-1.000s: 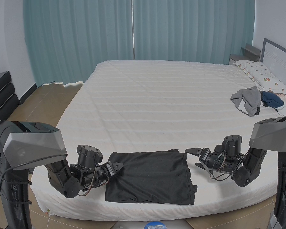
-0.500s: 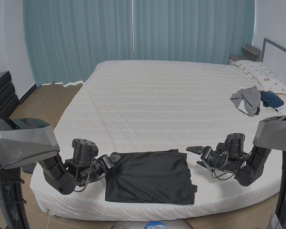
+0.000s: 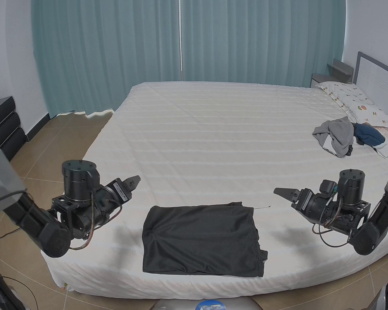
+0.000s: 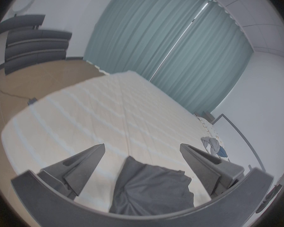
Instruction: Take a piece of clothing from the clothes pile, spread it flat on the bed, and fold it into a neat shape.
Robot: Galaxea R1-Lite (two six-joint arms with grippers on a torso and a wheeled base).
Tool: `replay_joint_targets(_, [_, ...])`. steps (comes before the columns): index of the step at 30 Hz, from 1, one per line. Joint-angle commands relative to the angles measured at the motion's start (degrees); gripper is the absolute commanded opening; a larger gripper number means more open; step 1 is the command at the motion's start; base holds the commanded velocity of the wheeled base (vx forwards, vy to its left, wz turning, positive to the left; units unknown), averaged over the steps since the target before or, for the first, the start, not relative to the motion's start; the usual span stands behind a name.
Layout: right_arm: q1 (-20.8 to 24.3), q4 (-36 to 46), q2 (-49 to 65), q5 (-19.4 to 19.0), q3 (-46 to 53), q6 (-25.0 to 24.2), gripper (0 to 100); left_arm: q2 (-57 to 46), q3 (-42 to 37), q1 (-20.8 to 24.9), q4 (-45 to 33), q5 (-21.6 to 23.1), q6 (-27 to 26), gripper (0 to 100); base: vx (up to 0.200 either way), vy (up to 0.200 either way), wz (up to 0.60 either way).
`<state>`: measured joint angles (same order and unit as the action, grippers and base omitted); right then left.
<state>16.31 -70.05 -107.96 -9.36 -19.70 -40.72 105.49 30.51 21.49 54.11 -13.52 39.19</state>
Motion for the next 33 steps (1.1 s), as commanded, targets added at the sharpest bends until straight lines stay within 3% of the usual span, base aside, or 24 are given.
replay_joint_targets(1, [-1.11,0.00,16.55,4.18,6.69,9.69,100,-15.13,-4.23,-0.13,0.11,-6.52,-7.20,100,0.000,0.000,0.00])
replay_joint_targets(6, [-2.07,0.09,26.57,4.18,10.65,17.25,100,-25.33,-7.84,0.22,-0.15,-10.56,-13.62,100,0.000,0.000,0.00])
replay_joint_targets(9, [-3.13,0.17,33.78,4.18,13.99,22.87,100,-34.21,-11.27,0.22,-0.24,-14.43,-20.21,100,0.000,0.000,0.00])
replay_joint_targets(13, [-4.45,0.44,37.91,4.18,15.74,26.48,100,-40.71,-12.76,0.22,-2.61,-14.96,-21.88,100,0.000,0.000,0.00])
replay_joint_targets(14, [-5.59,1.67,42.92,3.65,17.50,28.76,100,-48.53,-12.76,0.04,-10.08,-16.01,-23.02,100,0.000,0.000,0.00])
replay_joint_targets(15, [-5.68,1.93,43.62,3.56,17.68,28.94,100,-49.59,-12.76,0.04,-11.14,-16.10,-23.11,100,0.000,0.000,0.00])
replay_joint_targets(17, [-5.85,6.15,49.86,3.47,18.73,29.99,100,-58.29,-11.62,-0.13,-20.89,-16.54,-23.28,100,0.000,0.000,0.00])
replay_joint_targets(21, [-6.03,18.72,61.03,3.65,18.21,32.89,100,-68.48,-9.33,-1.10,-33.81,-17.07,-23.28,100,0.000,0.000,0.00])
replay_joint_targets(24, [-6.99,31.29,70.96,3.47,16.45,35.62,100,-74.46,-8.10,-4.35,-42.42,-17.24,-23.46,100,0.000,0.000,0.00])
replay_joint_targets(26, [-7.26,35.95,74.21,3.39,15.74,36.41,100,-76.31,-8.19,-5.67,-44.62,-17.15,-23.72,100,0.000,0.000,0.00])
replay_joint_targets(29, [-7.79,53.79,85.72,3.30,11.79,37.99,100,-82.99,-8.36,-10.33,-50.16,-16.80,-27.33,100,0.000,0.000,0.00])
replay_joint_targets(33, [-8.23,69.87,95.22,3.39,7.66,39.22,100,-89.23,-8.45,-14.64,-53.41,-16.72,-31.02,100,0.000,0.000,0.00])
